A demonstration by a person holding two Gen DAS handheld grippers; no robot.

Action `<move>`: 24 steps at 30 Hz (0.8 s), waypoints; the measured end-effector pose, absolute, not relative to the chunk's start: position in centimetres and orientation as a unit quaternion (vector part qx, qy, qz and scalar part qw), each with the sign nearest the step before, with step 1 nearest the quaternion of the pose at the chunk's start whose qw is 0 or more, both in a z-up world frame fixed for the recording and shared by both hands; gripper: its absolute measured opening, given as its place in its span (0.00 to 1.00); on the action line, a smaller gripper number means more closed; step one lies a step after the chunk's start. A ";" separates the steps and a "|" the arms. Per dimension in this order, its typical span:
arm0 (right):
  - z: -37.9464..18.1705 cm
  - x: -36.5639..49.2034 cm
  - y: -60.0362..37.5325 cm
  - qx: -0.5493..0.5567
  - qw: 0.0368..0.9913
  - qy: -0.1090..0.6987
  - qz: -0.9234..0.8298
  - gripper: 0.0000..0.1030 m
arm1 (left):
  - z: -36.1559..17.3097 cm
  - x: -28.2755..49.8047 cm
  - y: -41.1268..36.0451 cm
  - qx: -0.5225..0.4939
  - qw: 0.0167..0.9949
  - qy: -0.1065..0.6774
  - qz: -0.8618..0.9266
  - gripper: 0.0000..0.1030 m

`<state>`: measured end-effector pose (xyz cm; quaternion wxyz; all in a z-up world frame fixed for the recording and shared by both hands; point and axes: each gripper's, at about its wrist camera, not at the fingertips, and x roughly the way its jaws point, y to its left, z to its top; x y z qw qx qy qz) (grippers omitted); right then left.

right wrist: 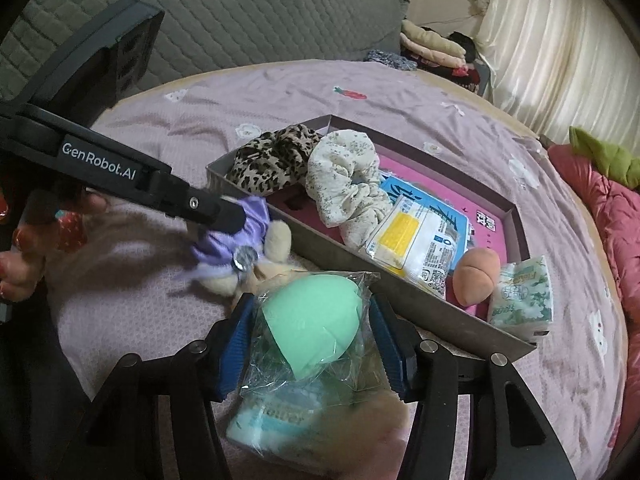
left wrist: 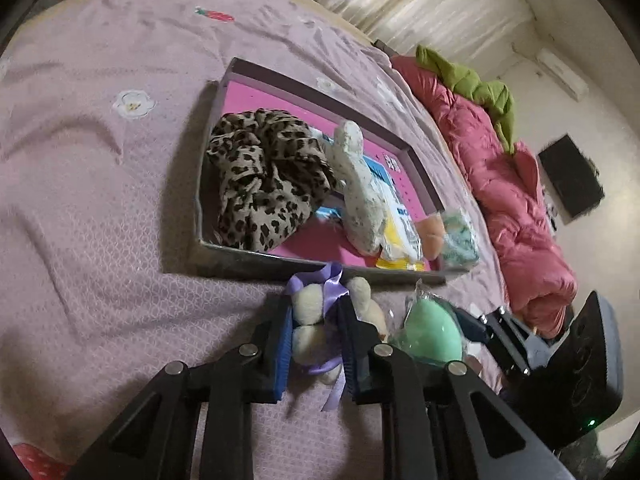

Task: Organize soft objects
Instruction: 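Carry the purple-bow bear over the tray with the left gripper while the right gripper carries the sponge there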

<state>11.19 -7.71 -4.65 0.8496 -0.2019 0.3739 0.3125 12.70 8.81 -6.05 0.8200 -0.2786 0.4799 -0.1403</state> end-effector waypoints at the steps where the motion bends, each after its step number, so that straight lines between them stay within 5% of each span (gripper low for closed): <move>1: -4.7 11.1 -7.7 -0.202 0.850 0.374 0.312 0.57 | -6.2 12.8 8.8 -0.281 0.816 0.483 -0.144 0.21; 10: -4.8 10.9 -7.7 -0.202 0.849 0.375 0.312 0.57 | -7.5 13.2 8.6 -0.335 0.785 0.492 -0.174 0.22; 24: -3.6 10.7 -8.1 -0.188 0.859 0.356 0.315 0.57 | -5.1 13.1 6.8 -0.278 0.823 0.463 -0.174 0.18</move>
